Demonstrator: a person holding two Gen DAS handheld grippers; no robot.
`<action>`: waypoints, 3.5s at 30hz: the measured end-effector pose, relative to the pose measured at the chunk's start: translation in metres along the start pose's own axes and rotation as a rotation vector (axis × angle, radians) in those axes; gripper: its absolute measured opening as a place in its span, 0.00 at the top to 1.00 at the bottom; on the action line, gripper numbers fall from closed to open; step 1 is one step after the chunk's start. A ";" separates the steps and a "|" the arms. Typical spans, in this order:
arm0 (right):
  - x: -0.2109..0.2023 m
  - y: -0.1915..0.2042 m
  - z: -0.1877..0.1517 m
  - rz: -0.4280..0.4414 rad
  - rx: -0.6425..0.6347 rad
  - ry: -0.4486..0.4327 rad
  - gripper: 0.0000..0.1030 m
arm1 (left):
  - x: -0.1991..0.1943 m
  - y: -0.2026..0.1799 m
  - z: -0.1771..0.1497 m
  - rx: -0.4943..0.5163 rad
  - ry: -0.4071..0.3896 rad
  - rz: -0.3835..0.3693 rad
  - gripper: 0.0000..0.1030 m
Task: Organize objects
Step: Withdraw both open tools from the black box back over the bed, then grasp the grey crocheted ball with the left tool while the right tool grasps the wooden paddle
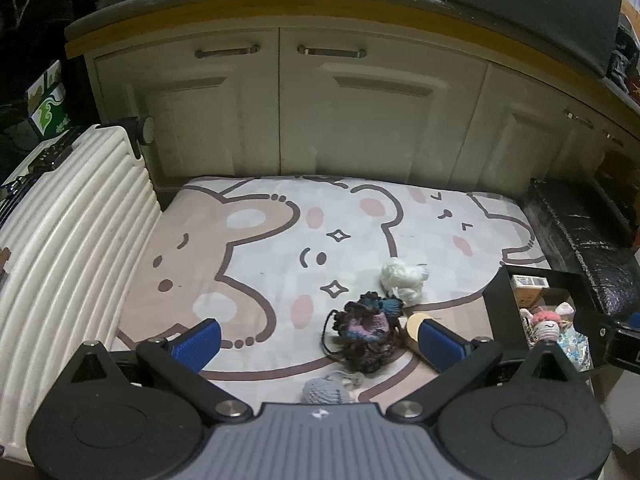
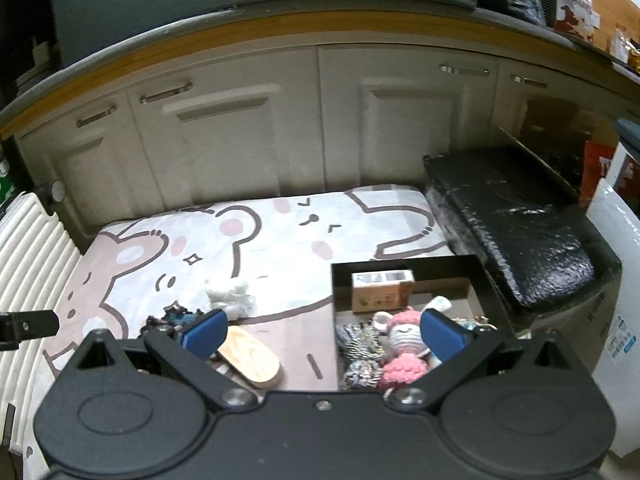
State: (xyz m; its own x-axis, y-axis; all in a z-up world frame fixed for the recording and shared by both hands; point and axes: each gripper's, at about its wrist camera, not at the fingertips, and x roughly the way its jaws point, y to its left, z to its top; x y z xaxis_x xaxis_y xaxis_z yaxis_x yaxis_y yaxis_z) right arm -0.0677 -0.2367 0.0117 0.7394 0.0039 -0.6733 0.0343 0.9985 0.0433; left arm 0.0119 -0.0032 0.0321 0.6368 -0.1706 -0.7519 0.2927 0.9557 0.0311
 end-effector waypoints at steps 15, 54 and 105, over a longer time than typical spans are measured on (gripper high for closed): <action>0.013 0.021 0.002 0.017 -0.018 -0.002 0.00 | 0.003 0.016 0.000 -0.002 -0.022 0.009 0.00; 0.141 0.079 -0.014 0.141 -0.114 0.178 0.09 | 0.100 0.020 -0.029 0.128 0.312 -0.130 0.00; 0.204 0.092 -0.034 0.180 -0.313 0.430 0.47 | 0.157 -0.012 -0.047 0.297 0.501 -0.123 0.53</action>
State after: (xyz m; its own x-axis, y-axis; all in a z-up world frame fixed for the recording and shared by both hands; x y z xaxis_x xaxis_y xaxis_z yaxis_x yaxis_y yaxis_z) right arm 0.0631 -0.1420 -0.1471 0.3717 0.1326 -0.9188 -0.3171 0.9484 0.0086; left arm 0.0752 -0.0298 -0.1175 0.1923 -0.0732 -0.9786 0.5762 0.8156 0.0523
